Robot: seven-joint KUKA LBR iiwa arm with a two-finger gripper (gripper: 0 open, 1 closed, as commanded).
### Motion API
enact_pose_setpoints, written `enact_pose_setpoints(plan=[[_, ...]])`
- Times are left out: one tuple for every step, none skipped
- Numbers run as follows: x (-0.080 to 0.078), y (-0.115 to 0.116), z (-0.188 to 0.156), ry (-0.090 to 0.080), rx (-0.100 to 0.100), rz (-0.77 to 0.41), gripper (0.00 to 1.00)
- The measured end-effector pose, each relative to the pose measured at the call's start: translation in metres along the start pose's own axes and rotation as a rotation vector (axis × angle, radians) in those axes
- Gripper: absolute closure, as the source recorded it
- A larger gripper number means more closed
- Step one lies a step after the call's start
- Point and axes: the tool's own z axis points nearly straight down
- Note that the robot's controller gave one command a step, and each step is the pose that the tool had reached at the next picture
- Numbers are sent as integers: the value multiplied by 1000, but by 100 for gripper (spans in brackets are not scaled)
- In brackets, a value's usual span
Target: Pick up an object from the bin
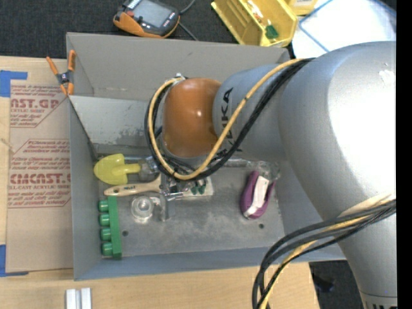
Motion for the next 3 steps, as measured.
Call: enact_pose_setpoints(plan=[[7, -5, 1, -17, 9, -365, 0], [0, 0, -1, -6, -1, -10, 100], [0, 0, -1, -6, -1, -10, 100]])
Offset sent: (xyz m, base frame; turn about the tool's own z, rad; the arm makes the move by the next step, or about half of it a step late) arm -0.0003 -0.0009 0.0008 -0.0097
